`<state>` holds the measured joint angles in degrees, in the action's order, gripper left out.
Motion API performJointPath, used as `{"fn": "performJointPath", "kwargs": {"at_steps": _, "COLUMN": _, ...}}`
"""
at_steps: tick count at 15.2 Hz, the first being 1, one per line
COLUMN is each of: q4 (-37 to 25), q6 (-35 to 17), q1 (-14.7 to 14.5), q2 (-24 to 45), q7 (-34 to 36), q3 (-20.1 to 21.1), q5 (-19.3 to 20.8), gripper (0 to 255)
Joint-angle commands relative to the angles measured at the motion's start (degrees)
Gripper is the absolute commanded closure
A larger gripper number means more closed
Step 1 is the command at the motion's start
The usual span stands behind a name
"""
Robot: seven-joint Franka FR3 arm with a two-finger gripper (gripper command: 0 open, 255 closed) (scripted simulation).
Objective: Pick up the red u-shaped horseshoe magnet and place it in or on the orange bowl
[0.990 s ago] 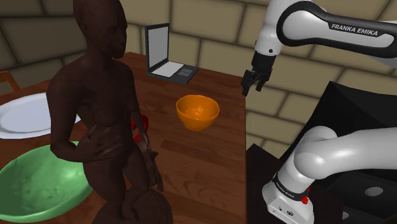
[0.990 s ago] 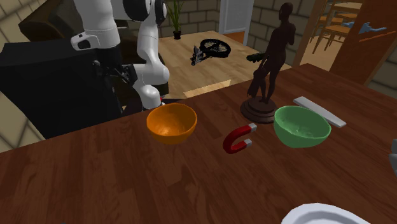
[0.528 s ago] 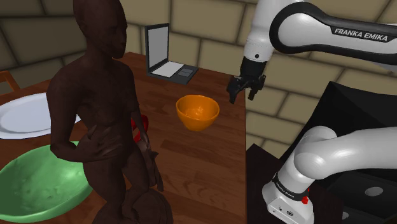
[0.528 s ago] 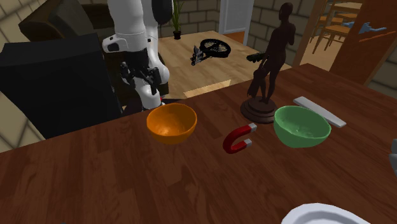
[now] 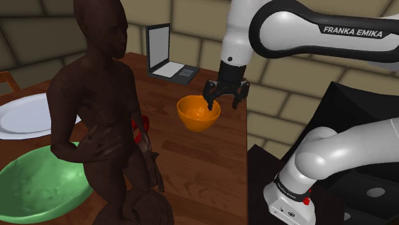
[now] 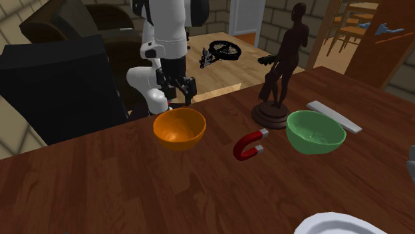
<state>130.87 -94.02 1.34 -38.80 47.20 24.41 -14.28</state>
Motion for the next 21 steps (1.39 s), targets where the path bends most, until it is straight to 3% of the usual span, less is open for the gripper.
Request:
{"fn": "performJointPath", "kwargs": {"at_steps": 1, "q4": -3.0, "q6": -1.0, "q1": 0.9, "q2": 3.4, "q7": 5.7, "q3": 3.6, "q5": -1.1, "gripper": 0}}
{"fn": "performJointPath", "kwargs": {"at_steps": 8, "q4": -14.2, "q6": -4.6, "q1": 5.6, "q2": 16.7, "q7": 24.5, "q3": 15.6, "q5": 0.2, "gripper": 0}}
{"fn": "performJointPath", "kwargs": {"at_steps": 11, "q4": -20.2, "q6": -5.9, "q1": 7.9, "q2": 24.3, "q7": 33.7, "q3": 21.3, "q5": 3.7, "gripper": 0}}
{"fn": "performJointPath", "kwargs": {"at_steps": 14, "q4": -27.2, "q6": -6.4, "q1": 9.2, "q2": 34.0, "q7": 44.2, "q3": 27.0, "q5": 10.2, "gripper": 0}}
{"fn": "performJointPath", "kwargs": {"at_steps": 17, "q4": -35.4, "q6": -5.4, "q1": 6.9, "q2": 45.7, "q7": 55.7, "q3": 30.4, "q5": 19.6, "gripper": 0}}
{"fn": "performJointPath", "kwargs": {"at_steps": 20, "q4": -45.2, "q6": -2.4, "q1": 0.0, "q2": 56.7, "q7": 65.0, "q3": 29.2, "q5": 28.1, "gripper": 0}}
{"fn": "performJointPath", "kwargs": {"at_steps": 21, "q4": -45.3, "q6": -2.4, "q1": -0.3, "q2": 56.6, "q7": 64.9, "q3": 28.8, "q5": 28.0, "gripper": 0}}
